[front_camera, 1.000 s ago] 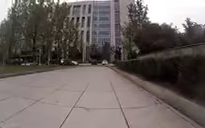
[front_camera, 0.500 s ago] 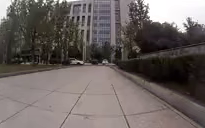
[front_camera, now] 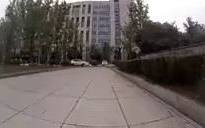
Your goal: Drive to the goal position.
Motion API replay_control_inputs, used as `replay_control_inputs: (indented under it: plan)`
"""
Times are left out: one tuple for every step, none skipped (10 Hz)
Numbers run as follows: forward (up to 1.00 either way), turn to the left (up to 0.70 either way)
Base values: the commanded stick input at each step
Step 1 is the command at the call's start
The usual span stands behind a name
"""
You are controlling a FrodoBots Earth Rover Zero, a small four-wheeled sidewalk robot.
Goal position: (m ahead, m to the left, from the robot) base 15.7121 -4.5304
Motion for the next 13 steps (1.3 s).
replay_control_inputs:
  plan:
    - [0.7,0.0]
    - [0.7,0.0]
    - [0.7,0.0]
    - [0.7,0.0]
    - [0.7,0.0]
    - [0.7,0.0]
    - [0.7,0.0]
    - [0.7,0.02]
    - [0.7,0.09]
    - [0.7,0.14]
    - [0.7,0.14]
    - [0.7,0.14]
    - [0.7,0.14]
